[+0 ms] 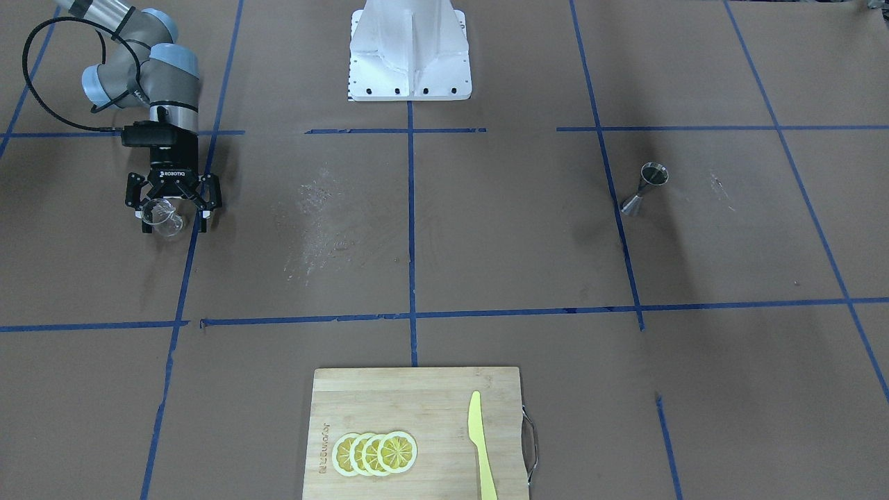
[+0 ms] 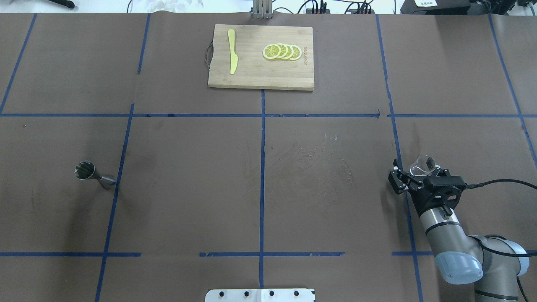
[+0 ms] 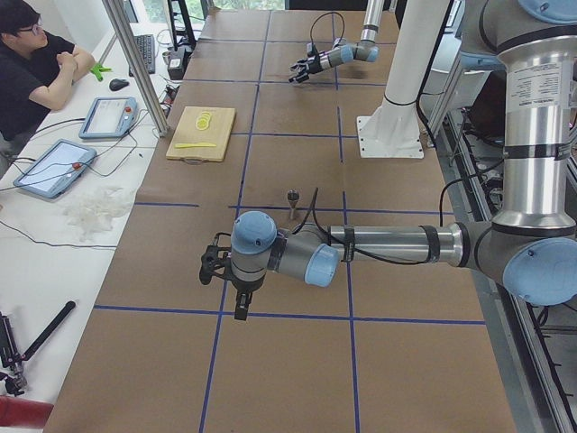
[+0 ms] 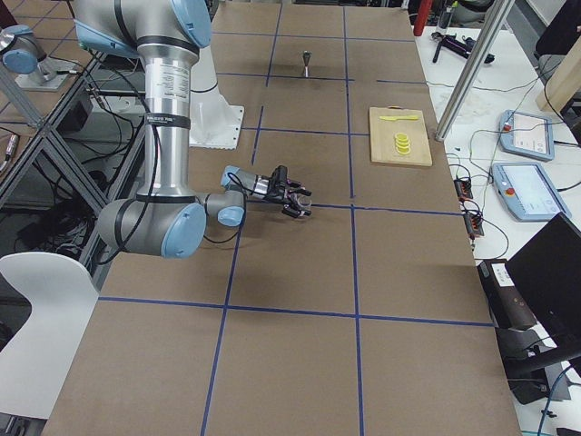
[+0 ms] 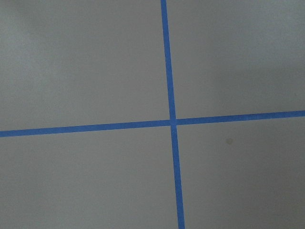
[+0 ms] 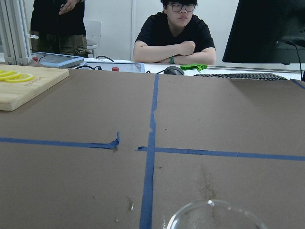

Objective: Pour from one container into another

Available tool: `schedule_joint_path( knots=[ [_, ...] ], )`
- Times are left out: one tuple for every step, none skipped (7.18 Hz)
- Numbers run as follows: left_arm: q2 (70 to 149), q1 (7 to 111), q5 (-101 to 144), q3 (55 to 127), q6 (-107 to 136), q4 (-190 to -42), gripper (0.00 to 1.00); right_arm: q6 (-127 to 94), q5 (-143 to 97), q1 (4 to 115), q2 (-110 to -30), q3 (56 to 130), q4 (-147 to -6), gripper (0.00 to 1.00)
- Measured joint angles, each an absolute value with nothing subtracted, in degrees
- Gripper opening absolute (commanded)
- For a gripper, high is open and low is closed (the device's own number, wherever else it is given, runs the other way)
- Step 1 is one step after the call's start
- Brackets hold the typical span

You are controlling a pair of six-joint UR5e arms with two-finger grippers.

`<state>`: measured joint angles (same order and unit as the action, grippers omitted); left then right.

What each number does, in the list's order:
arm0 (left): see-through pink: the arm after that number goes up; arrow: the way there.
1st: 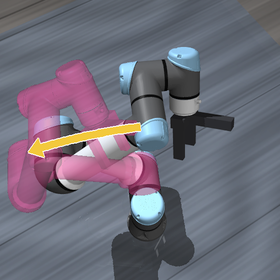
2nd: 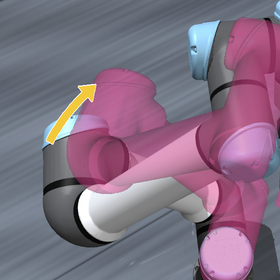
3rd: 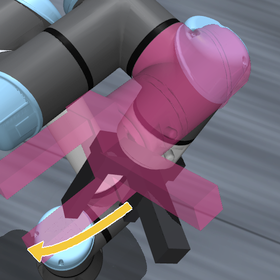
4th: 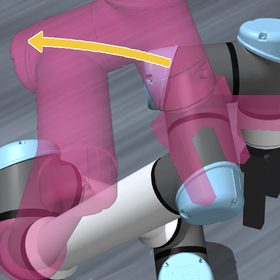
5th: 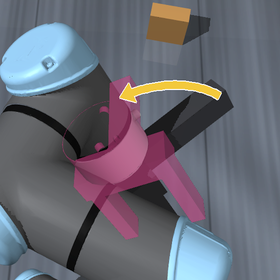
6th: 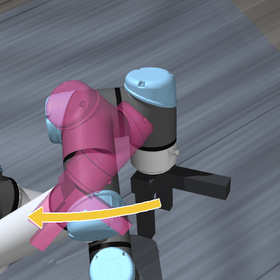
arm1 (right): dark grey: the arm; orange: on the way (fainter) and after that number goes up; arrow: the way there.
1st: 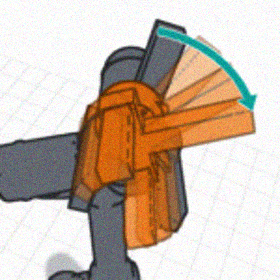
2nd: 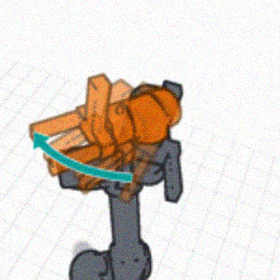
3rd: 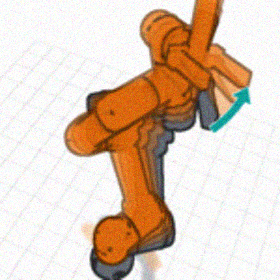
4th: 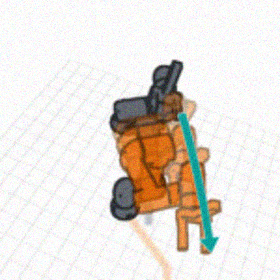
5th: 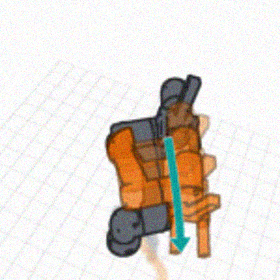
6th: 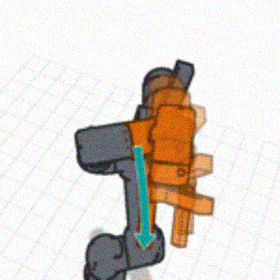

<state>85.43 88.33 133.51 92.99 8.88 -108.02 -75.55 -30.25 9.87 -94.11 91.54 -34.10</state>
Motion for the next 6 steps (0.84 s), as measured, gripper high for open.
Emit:
schedule_joint_path(
  knots=[
    [85.4, 88.3, 133.5, 93.0, 8.9, -108.0, 1.00, -75.6, -30.2, 9.9, -94.0, 91.6, -34.1, 1.00],
    [85.4, 88.3, 133.5, 93.0, 8.9, -108.0, 1.00, -75.6, -30.2, 9.8, -93.6, 91.6, -34.1, 1.00],
    [85.4, 88.3, 133.5, 93.0, 8.9, -108.0, 1.00, -75.7, -30.0, 9.8, -92.8, 91.6, -34.1, 0.96],
    [85.4, 88.3, 133.5, 93.0, 8.9, -108.0, 1.00, -75.9, -29.6, 9.8, -92.1, 91.5, -34.1, 0.88],
    [85.4, 88.3, 133.5, 93.0, 8.9, -108.0, 1.00, -76.1, -29.3, 9.8, -91.8, 91.4, -34.1, 0.88],
    [85.4, 88.3, 133.5, 93.0, 8.9, -108.0, 1.00, -76.2, -29.2, 9.8, -91.6, 91.3, -34.1, 0.90]
  ],
)
